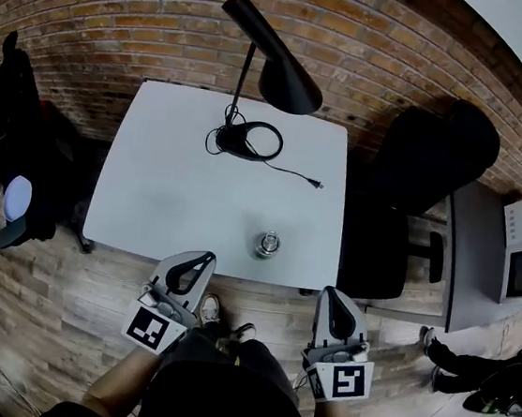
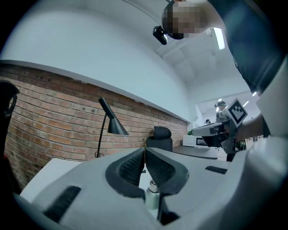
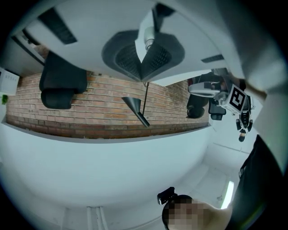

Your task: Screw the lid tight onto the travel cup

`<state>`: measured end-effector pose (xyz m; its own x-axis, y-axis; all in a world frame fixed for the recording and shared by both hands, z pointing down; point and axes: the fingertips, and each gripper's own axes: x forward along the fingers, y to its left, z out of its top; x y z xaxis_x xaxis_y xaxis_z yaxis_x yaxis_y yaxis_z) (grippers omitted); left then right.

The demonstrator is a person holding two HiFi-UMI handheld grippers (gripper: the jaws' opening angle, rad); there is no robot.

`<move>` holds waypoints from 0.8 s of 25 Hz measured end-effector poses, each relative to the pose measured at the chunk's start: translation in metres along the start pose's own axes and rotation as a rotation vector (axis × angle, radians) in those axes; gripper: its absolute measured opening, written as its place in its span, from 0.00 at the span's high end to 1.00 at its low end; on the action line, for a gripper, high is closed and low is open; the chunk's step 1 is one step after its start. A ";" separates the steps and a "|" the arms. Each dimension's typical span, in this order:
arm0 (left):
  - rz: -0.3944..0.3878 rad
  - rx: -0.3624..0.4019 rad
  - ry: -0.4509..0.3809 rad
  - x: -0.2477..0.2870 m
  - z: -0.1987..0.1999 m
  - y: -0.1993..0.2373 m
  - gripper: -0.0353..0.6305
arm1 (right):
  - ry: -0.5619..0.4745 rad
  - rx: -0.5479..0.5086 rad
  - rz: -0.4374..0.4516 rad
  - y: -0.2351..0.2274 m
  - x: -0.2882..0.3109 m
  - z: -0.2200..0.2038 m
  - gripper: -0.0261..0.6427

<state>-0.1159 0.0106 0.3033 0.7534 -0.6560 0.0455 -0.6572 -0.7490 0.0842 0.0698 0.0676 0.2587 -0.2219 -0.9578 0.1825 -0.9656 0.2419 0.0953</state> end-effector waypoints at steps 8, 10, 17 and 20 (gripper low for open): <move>0.021 -0.009 0.040 0.026 -0.015 0.003 0.91 | -0.012 0.036 0.036 -0.021 0.026 -0.013 0.94; 0.039 0.007 0.038 0.028 -0.010 0.002 0.90 | 0.016 0.033 0.067 -0.023 0.033 -0.022 0.94; 0.078 -0.006 0.074 0.034 -0.019 0.005 0.90 | 0.022 -0.003 0.130 -0.028 0.059 -0.038 0.94; 0.078 -0.014 0.102 0.037 -0.031 0.003 0.90 | 0.074 -0.010 0.138 -0.032 0.064 -0.053 0.94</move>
<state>-0.0890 -0.0131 0.3362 0.6984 -0.6991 0.1533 -0.7144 -0.6939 0.0903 0.0937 0.0071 0.3187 -0.3412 -0.9015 0.2661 -0.9252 0.3721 0.0741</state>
